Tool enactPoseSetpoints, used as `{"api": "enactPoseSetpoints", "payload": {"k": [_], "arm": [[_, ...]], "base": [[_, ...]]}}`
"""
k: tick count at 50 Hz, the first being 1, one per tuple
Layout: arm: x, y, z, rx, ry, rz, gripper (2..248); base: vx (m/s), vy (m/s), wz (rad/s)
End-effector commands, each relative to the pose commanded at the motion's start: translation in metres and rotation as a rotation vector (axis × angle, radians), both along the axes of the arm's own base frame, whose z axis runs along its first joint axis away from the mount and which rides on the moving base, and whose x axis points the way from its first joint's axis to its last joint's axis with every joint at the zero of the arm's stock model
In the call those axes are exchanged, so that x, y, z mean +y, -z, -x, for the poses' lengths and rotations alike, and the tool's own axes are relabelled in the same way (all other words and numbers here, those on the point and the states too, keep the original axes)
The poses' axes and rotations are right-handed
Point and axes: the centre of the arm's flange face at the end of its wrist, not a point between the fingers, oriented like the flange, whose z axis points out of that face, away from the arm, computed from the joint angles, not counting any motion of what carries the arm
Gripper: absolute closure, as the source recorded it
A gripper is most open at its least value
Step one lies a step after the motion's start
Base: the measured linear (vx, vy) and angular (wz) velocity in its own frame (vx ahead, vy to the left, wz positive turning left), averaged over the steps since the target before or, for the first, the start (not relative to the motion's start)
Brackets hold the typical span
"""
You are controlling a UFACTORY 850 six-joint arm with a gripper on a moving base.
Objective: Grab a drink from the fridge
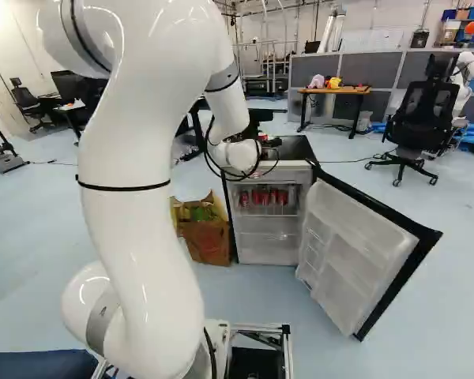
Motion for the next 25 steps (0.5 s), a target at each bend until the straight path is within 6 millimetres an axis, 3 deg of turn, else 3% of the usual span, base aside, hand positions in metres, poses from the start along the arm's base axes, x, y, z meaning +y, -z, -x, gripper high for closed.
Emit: {"api": "enactPoseSetpoints", "payload": {"k": [25], "arm": [[-0.014,-0.009,0.044,0.008,0.051,-0.003,3]], "base": [[0.0,0.0,0.0]]}}
